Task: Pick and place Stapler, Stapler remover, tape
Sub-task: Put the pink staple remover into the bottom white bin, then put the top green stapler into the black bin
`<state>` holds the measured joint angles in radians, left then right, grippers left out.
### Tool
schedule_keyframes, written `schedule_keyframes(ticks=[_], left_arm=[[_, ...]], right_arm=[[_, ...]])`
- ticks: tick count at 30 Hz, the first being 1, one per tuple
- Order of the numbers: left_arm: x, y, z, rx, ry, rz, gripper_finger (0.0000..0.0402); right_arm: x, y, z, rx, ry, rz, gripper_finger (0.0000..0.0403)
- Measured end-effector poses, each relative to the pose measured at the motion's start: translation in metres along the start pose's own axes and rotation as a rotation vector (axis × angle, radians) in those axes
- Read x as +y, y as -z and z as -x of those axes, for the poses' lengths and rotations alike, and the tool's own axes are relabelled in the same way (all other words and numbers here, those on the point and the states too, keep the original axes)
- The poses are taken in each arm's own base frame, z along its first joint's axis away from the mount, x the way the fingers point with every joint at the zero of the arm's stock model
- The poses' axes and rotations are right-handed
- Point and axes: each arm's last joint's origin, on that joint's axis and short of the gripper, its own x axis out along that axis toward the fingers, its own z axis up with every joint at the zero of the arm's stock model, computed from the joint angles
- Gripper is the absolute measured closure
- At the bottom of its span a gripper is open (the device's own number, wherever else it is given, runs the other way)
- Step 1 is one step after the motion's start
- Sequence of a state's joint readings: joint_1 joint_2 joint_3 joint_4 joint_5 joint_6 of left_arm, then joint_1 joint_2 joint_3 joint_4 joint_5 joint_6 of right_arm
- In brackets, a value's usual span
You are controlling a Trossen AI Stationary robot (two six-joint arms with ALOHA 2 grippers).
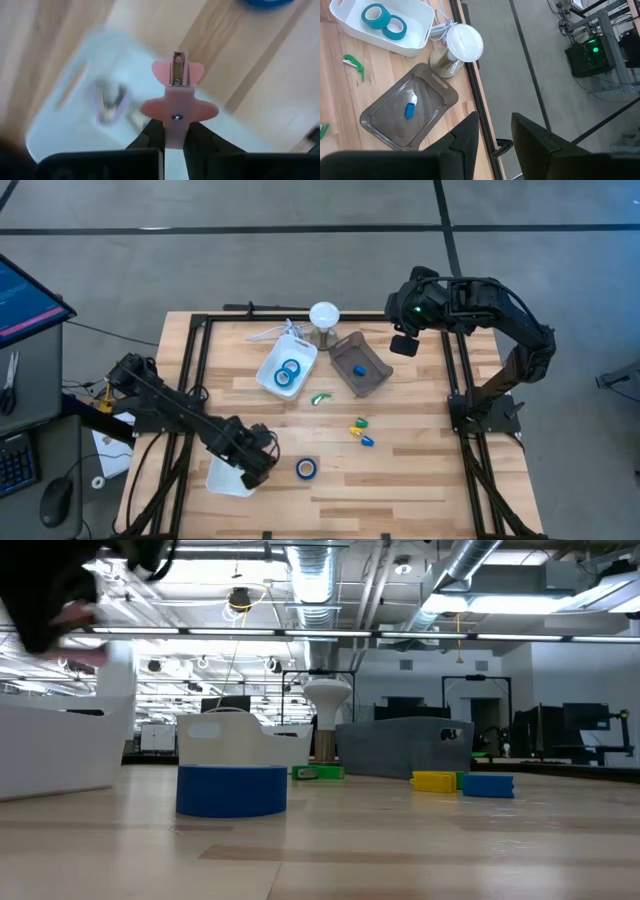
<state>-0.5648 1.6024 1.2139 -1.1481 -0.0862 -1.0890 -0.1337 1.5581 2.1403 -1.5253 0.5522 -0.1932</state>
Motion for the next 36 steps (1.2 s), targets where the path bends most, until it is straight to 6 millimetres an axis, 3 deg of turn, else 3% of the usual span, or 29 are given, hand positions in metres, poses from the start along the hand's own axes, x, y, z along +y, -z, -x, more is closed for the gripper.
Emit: schedule_keyframes(ticks=[7,14,18,24,28,33,36], left_arm=[[0.012,0.025,-0.04,0.212,-0.029,0.064,0.0381],[0.01,0.034,-0.062,0.223,0.065,0.064,0.0381],[0.009,0.033,-0.064,0.211,0.083,0.067,0.0374],[0.01,0.033,-0.065,0.224,0.083,0.076,0.0286],[0.011,0.032,-0.064,0.338,0.118,0.097,0.0244],[0.013,0.028,-0.062,0.504,0.193,0.133,0.0235],[0.011,0.023,-0.054,0.506,0.238,0.139,0.025]], right_arm=[[0.0,0.0,0.0,0.0,0.0,0.0,0.0295],[0.0,0.0,0.0,0.0,0.003,0.001,0.0295],[0.0,0.0,0.0,0.0,0.003,0.013,0.0295],[0.0,0.0,0.0,0.0,0.003,0.026,0.0295],[0.0,0.0,0.0,-0.001,0.003,0.031,0.0295],[0.0,-0.002,0.0,-0.015,0.006,0.038,0.0295],[0.0,-0.002,0.0,-0.015,0.007,0.043,0.0295]])
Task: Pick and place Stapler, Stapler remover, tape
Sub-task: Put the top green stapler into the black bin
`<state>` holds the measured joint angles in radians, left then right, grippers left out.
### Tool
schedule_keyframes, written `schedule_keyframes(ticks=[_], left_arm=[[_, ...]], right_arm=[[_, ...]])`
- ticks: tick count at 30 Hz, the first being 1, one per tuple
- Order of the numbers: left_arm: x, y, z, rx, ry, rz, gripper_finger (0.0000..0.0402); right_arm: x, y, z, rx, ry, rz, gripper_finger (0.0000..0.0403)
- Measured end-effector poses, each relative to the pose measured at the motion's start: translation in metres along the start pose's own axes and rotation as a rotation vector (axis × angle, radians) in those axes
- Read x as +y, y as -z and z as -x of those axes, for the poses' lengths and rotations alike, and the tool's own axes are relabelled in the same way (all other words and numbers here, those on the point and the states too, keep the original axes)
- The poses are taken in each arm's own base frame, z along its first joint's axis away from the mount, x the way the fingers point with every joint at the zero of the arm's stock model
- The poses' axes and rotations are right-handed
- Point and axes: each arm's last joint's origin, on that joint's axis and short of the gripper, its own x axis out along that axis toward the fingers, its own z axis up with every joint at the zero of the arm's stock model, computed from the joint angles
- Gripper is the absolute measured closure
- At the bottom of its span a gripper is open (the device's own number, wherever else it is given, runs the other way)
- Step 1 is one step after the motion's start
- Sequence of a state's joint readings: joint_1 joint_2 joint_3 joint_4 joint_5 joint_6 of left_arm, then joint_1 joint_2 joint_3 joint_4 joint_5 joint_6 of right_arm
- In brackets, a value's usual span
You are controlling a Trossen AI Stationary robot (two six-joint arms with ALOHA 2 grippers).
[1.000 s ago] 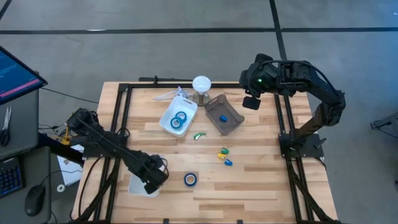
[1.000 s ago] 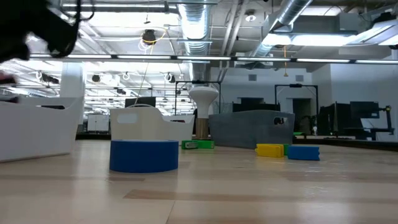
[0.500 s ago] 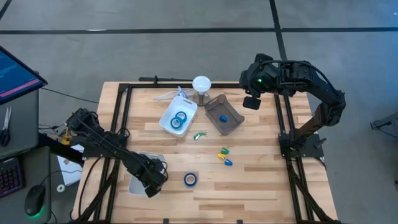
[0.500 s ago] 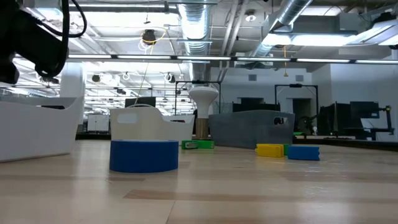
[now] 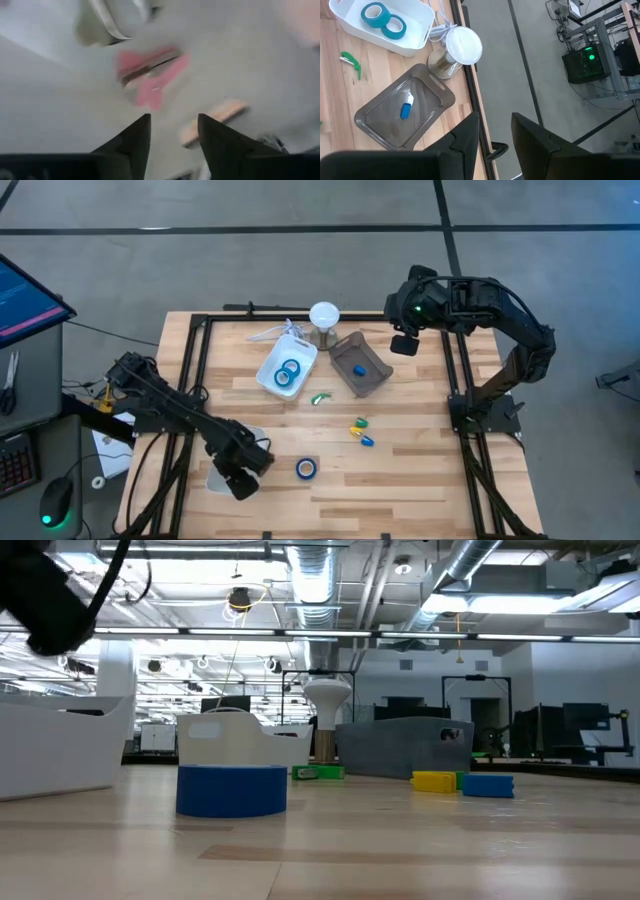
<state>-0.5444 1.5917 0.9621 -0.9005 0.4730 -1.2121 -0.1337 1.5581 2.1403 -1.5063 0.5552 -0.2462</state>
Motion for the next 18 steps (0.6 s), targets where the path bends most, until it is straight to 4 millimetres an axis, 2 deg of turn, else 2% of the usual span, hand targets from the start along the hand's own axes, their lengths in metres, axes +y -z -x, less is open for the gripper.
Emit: schedule_keyframes(ticks=[5,12,15,18], left_arm=[[-0.008,0.008,0.031,-0.082,0.103,-0.037,0.0286],[-0.006,0.028,0.084,-0.405,0.225,-0.063,0.0354],[-0.004,0.031,0.099,-0.51,0.252,-0.057,0.0391],[-0.006,0.027,0.104,-0.566,0.24,-0.078,0.0398]], right_arm=[[-0.001,0.001,0.001,-0.003,0.0,0.0,0.0295],[-0.004,0.006,0.01,-0.025,0.004,0.012,0.0295],[-0.006,0.01,0.015,-0.035,0.003,-0.001,0.0295],[-0.008,0.012,0.019,-0.044,0.002,-0.01,0.0295]])
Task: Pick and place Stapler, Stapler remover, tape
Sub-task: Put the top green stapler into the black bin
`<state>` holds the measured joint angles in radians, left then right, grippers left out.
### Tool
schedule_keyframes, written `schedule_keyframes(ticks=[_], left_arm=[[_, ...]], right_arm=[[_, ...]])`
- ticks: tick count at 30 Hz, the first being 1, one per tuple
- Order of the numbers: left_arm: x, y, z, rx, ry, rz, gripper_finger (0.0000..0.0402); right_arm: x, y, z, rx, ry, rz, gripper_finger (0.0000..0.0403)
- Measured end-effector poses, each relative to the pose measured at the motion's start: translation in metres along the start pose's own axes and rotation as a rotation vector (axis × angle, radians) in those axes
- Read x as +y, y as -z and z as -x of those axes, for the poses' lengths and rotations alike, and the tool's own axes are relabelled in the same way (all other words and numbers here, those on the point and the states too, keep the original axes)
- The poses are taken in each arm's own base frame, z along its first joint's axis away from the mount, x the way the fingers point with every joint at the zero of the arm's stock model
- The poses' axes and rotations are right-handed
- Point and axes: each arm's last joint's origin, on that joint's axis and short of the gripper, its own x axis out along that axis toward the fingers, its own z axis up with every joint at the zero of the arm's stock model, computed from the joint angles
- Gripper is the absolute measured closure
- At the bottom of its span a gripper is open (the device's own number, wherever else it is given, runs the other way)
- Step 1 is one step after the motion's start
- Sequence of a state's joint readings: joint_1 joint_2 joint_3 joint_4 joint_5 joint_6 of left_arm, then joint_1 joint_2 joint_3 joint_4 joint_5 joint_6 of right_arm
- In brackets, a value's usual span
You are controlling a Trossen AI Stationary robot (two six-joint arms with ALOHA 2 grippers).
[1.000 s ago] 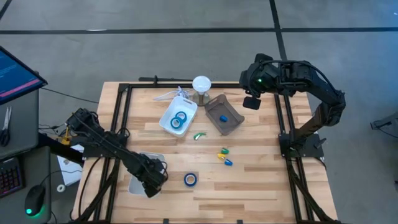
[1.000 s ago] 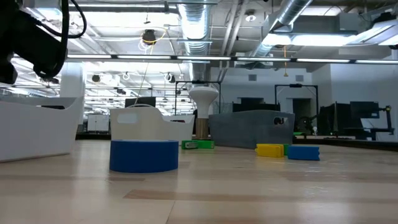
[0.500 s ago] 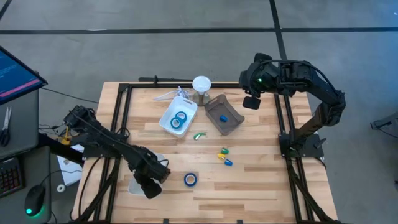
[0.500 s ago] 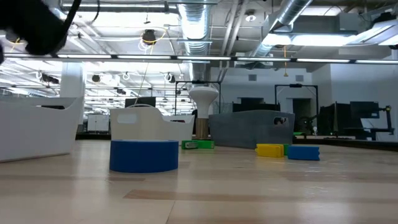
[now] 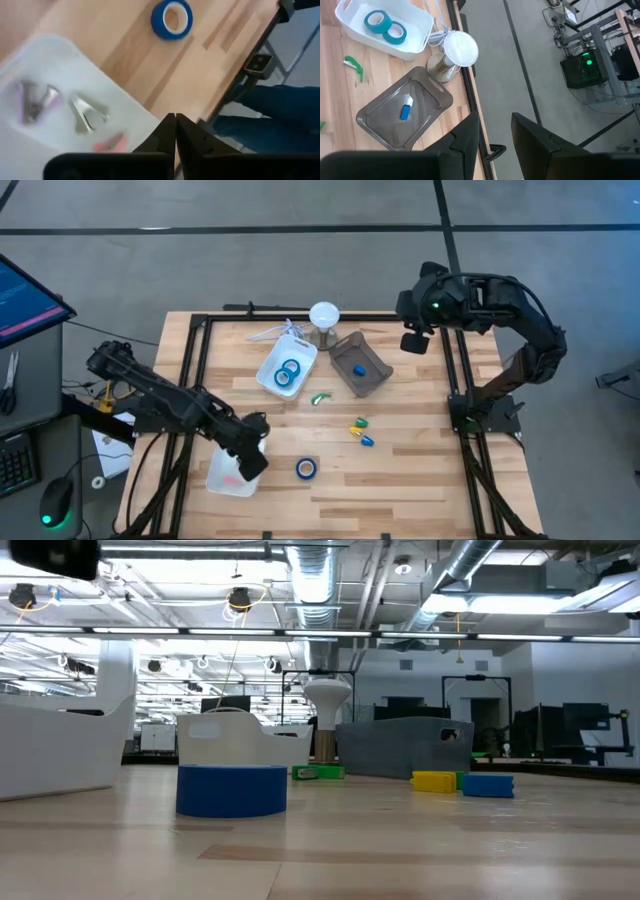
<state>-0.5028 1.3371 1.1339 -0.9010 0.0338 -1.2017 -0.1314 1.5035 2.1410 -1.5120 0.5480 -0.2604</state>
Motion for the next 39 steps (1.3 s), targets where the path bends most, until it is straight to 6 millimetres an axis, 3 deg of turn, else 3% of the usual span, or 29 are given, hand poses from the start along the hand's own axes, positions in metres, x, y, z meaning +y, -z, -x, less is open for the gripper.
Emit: schedule_keyframes(ticks=[14,24,39], left_arm=[[-0.039,-0.046,-0.051,-0.129,-0.204,-0.378,0.04],[-0.026,-0.081,-0.073,-0.125,-0.277,-0.362,0.0391],[-0.021,-0.123,-0.065,-0.307,-0.169,-0.292,0.0389]], right_arm=[[-0.003,0.006,0.006,0.002,0.001,-0.068,0.0295],[-0.003,0.006,0.006,0.004,0.001,-0.089,0.0295],[-0.001,0.008,0.006,0.024,-0.034,-0.089,0.0295]])
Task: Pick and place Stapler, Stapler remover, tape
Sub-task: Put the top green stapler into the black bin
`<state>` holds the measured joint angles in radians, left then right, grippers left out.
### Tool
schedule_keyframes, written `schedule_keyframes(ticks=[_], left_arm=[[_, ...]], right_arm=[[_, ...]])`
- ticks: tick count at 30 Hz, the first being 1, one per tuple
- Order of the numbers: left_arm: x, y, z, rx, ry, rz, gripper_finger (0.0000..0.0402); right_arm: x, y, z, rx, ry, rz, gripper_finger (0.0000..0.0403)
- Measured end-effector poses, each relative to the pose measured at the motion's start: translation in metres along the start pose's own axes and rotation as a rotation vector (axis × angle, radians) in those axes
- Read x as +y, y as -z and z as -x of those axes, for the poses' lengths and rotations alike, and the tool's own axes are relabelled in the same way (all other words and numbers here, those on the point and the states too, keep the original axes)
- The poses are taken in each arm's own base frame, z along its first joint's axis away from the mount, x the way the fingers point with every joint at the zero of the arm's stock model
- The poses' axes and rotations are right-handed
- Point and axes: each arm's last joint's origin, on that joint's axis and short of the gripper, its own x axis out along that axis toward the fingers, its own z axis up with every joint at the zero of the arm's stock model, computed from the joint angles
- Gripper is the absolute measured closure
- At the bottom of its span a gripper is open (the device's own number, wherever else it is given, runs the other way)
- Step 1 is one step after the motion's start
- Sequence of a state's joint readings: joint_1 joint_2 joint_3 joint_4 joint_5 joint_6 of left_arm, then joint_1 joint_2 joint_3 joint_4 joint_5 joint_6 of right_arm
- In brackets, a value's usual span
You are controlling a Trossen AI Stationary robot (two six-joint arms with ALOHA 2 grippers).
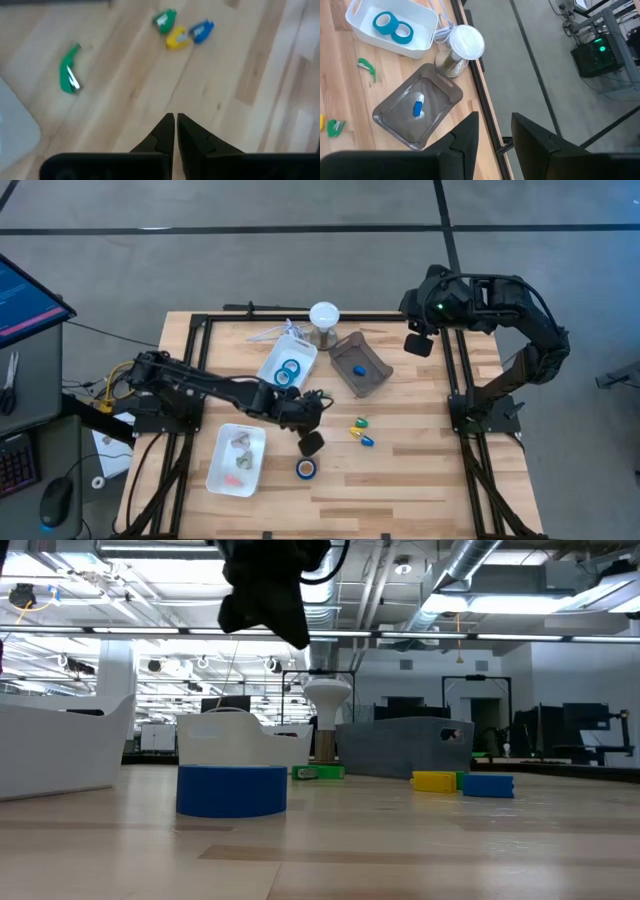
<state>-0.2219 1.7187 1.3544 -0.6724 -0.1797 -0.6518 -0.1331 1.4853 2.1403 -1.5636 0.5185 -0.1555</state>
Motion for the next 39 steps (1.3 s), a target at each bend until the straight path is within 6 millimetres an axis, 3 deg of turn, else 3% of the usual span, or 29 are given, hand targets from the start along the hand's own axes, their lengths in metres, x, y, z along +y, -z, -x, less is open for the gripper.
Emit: schedule_keyframes(ticks=[9,16,26,32,39], left_arm=[[0.027,-0.018,-0.004,-0.058,-0.118,-0.067,0.04],[0.065,-0.038,-0.018,-0.008,-0.151,-0.165,0.0396],[0.108,-0.054,-0.045,0.071,-0.108,-0.356,0.0313],[0.116,-0.05,-0.077,0.137,-0.074,-0.42,0.0269],[0.116,-0.048,-0.099,0.136,-0.043,-0.436,0.0273]], right_arm=[[0.0,0.0,0.0,0.003,0.003,-0.028,0.0295],[0.001,-0.001,-0.001,0.006,0.003,-0.074,0.0295],[0.001,-0.001,-0.001,0.006,0.004,-0.11,0.0295],[0.001,-0.001,-0.002,0.006,0.005,-0.127,0.0295],[0.001,-0.001,-0.002,0.007,0.006,-0.127,0.0295]])
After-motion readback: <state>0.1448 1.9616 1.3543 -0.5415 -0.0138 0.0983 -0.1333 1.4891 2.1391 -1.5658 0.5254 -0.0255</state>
